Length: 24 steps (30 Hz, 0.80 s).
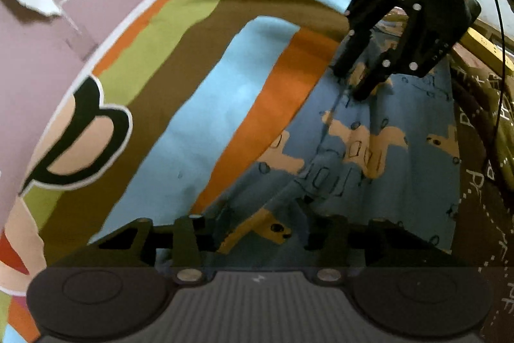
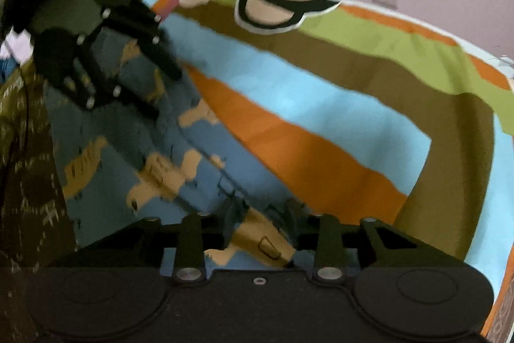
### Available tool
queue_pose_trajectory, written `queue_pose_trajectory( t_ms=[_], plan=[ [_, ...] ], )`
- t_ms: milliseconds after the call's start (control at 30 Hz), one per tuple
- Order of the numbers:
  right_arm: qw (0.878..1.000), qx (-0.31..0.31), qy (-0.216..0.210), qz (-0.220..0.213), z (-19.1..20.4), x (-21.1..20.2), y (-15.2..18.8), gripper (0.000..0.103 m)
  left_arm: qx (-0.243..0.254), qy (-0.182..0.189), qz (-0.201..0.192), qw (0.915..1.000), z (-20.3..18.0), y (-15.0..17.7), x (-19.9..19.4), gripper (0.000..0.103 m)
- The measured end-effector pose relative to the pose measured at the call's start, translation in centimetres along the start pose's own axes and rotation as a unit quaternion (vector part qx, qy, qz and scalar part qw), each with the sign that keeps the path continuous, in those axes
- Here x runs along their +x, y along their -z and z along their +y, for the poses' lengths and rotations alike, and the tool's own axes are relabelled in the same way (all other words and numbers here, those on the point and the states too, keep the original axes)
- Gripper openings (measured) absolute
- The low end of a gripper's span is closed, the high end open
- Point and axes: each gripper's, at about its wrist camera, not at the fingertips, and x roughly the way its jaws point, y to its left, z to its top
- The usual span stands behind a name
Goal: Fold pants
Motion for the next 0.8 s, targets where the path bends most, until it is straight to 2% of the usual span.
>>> queue_pose_trajectory(
  t_ms=[33, 67, 100, 167, 200, 300, 400, 533, 733, 800],
  plan=[
    [1.0, 0.0, 0.001, 0.0, 0.0, 0.1, 0.1, 0.031, -0.005, 0.002, 0.001, 1.0, 0.1, 0.1, 0.0, 0.034],
    [1.0, 0.002, -0.001, -0.001, 0.0, 0.1, 0.2, 0.025, -0.006, 0.005, 0.003, 1.0, 0.2, 0.1, 0.0, 0.023],
    [1.0, 0.002, -0.003, -0.004, 0.1, 0.1, 0.3, 0.016, -0.005, 0.002, 0.005, 1.0, 0.1, 0.1, 0.0, 0.015],
    [1.0, -0.01, 0.0, -0.006, 0.6, 0.1, 0.6, 0.008, -0.001, 0.009, 0.007, 0.9999, 0.0, 0.0, -0.2, 0.004],
    [1.0, -0.017, 0.002, -0.005, 0.9, 0.1, 0.7, 0.004, -0.001, 0.006, 0.006, 1.0, -0.2, -0.1, -0.3, 0.003],
    [0.999, -0.029, 0.017, -0.014, 1.5, -0.2, 0.9, 0.001, -0.007, -0.012, -0.003, 0.9999, -0.5, -0.1, -0.3, 0.002],
    [0.998, -0.025, 0.038, -0.038, 1.7, -1.0, 0.8, 0.001, -0.026, -0.038, -0.02, 0.9988, -0.5, -0.4, -0.8, 0.002],
    [0.996, -0.019, 0.056, -0.061, 1.5, -1.7, 0.3, 0.001, -0.048, -0.046, -0.031, 0.9973, 0.3, -0.6, -1.4, 0.002],
    [0.995, -0.012, 0.081, -0.053, 1.3, 0.2, 0.1, 0.001, -0.084, -0.062, -0.032, 0.994, 1.6, -0.5, 0.0, 0.003],
    [0.995, -0.007, 0.085, -0.056, 1.2, 0.9, 0.5, 0.006, -0.086, -0.066, -0.031, 0.9936, 1.8, -0.2, 0.3, 0.017]
  ],
)
